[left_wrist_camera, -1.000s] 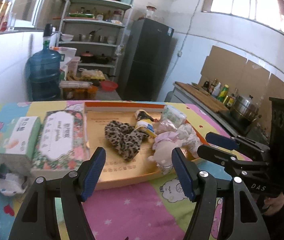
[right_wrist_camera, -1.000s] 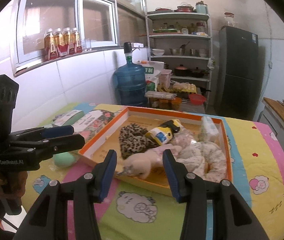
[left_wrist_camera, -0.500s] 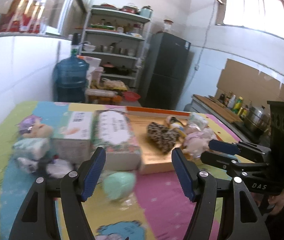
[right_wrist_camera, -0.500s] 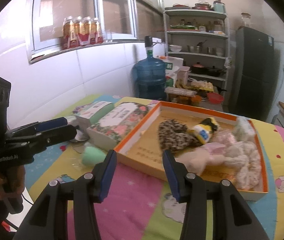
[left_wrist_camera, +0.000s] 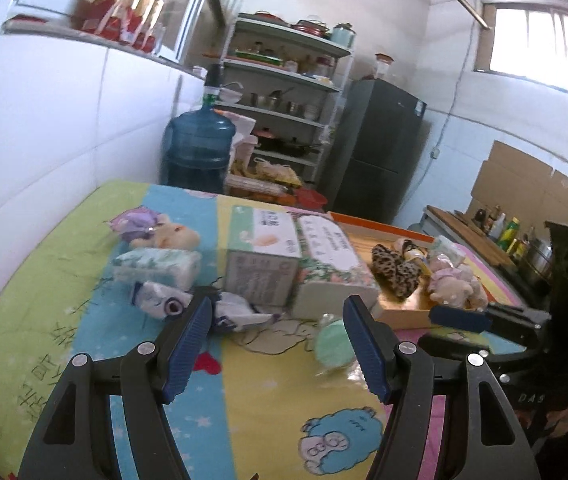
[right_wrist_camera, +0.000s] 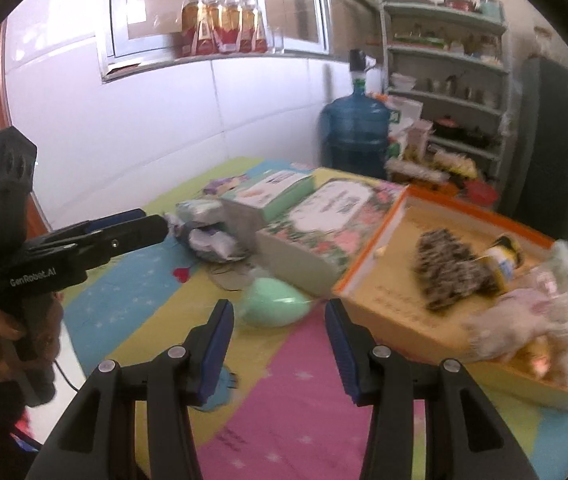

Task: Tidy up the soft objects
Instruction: 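Withdraw both tools from the box toward the green sponge on the mattress, then grasp the purple-and-white snack packet with the left tool while the right tool grasps the green sponge, then lift and carry the snack packet and green sponge over the orange box, then lower the snack packet and sponge into the box and open both tools, then withdraw both open tools from the box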

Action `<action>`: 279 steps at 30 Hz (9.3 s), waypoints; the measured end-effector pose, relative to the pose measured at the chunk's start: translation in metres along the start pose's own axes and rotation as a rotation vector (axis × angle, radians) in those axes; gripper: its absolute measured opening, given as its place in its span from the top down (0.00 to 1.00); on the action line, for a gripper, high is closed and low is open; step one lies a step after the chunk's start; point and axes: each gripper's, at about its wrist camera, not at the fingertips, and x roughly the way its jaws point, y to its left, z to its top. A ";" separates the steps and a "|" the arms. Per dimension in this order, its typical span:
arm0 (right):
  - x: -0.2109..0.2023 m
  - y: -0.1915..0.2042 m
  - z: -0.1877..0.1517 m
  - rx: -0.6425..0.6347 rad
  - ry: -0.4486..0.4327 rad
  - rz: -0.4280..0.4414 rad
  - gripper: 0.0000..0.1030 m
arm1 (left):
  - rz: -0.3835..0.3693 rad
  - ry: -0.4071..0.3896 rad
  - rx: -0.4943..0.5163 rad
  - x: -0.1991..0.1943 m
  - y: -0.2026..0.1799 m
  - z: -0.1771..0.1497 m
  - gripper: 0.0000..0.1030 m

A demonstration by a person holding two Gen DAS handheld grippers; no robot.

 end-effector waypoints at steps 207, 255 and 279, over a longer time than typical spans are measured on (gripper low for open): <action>0.024 -0.278 0.075 0.170 0.028 -0.188 0.50 | -0.143 0.405 0.063 0.277 -0.180 0.078 0.59; 0.007 -0.271 0.068 0.185 -0.034 -0.192 0.36 | -0.144 0.351 0.055 0.235 -0.180 0.072 0.29; -0.030 -0.209 0.067 0.156 -0.073 -0.207 0.36 | -0.116 0.179 0.112 0.147 -0.163 0.079 0.29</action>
